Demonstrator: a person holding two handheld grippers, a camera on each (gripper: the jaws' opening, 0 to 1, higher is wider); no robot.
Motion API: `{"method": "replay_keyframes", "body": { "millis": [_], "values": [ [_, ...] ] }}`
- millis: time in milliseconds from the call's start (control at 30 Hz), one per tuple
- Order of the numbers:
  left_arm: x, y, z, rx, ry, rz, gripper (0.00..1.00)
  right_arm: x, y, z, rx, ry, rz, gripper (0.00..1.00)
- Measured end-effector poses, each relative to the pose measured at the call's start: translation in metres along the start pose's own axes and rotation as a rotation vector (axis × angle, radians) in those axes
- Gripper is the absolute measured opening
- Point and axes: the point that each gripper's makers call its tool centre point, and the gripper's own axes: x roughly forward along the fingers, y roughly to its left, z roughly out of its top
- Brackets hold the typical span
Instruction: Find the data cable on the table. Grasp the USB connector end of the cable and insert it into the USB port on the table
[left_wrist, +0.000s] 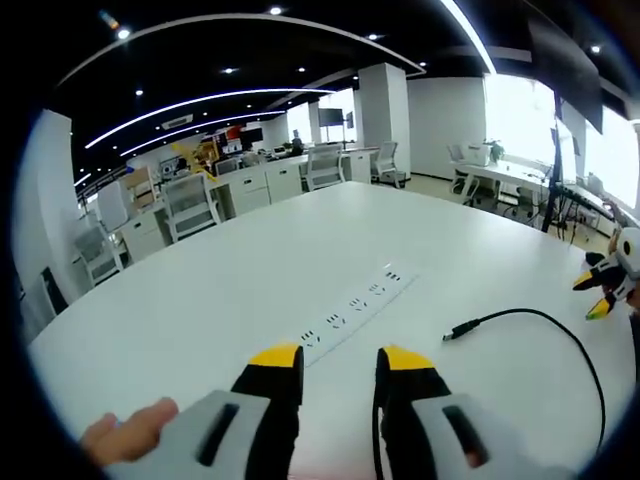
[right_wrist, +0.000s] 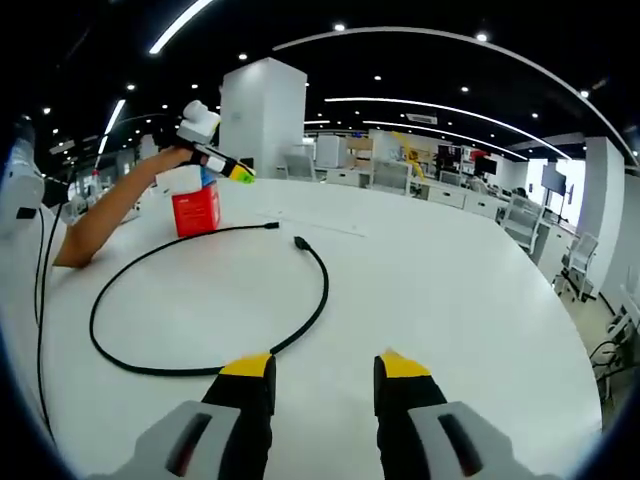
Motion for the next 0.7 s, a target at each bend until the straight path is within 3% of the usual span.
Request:
{"method": "replay_keyframes", "body": {
  "millis": [533, 700],
  "values": [
    [-0.0001, -0.0018, -0.0013, 0.003, 0.012, -0.010, 0.37, 0.0038, -0.0007, 0.0030, -0.007, 0.001, 0.015, 0.42],
    [0.0019, -0.0031, -0.0051, 0.001, 0.042, -0.021, 0.37, 0.0067, -0.0019, 0.0033, -0.014, 0.010, 0.026, 0.42]
  ]
}}
